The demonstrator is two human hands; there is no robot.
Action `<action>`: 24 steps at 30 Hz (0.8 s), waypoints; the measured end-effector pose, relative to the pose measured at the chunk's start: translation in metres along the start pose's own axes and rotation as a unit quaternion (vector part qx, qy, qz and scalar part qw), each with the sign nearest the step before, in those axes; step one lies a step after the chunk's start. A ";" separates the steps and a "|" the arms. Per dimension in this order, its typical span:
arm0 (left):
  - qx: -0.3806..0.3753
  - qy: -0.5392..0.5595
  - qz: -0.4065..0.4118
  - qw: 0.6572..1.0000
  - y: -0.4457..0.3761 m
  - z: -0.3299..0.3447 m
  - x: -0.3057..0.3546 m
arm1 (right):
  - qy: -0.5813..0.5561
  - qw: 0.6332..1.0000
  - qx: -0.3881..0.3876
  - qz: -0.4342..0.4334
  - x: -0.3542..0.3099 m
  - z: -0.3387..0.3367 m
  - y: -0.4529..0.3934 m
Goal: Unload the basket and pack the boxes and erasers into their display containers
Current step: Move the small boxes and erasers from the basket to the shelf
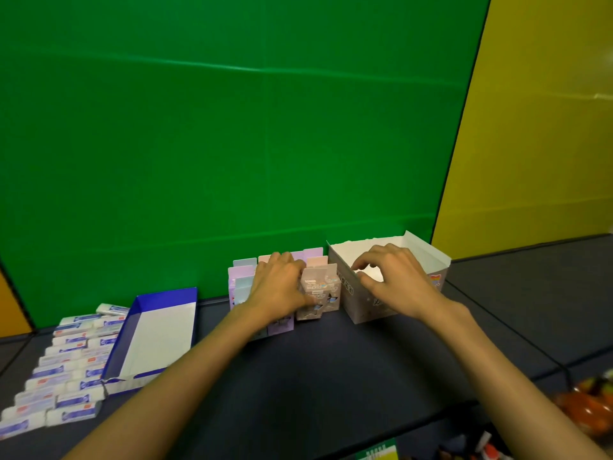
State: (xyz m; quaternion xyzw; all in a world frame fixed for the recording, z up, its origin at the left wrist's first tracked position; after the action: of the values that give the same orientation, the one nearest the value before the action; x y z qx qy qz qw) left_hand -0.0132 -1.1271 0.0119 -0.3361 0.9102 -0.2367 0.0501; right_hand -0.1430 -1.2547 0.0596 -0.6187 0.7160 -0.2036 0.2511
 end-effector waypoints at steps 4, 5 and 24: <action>-0.002 -0.045 0.003 0.999 0.006 0.005 -0.005 | -0.011 1.000 0.006 -0.007 -0.004 0.006 -0.002; -0.002 -0.048 0.000 0.999 0.008 0.006 -0.007 | -0.015 1.000 0.005 -0.009 -0.006 0.008 -0.003; 0.056 -0.015 -0.089 0.994 0.101 -0.099 -0.106 | -0.113 0.987 -0.011 -0.115 -0.164 0.059 -0.039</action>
State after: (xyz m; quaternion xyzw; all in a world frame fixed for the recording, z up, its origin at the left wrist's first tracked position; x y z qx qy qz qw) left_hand -0.0162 -0.9531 0.0452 -0.4157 0.8613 -0.2855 0.0615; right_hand -0.0589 -1.0971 0.0542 -0.7185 0.6095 -0.1524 0.2984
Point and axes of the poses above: each hand's wrist, its own y-axis away from the middle knuckle, its own z-axis out of the palm, x = y × z, the point moved 9 cm from there along -y, towards the middle knuckle, and after that the axes turned 9 degrees about x, right-handed, at the moved point
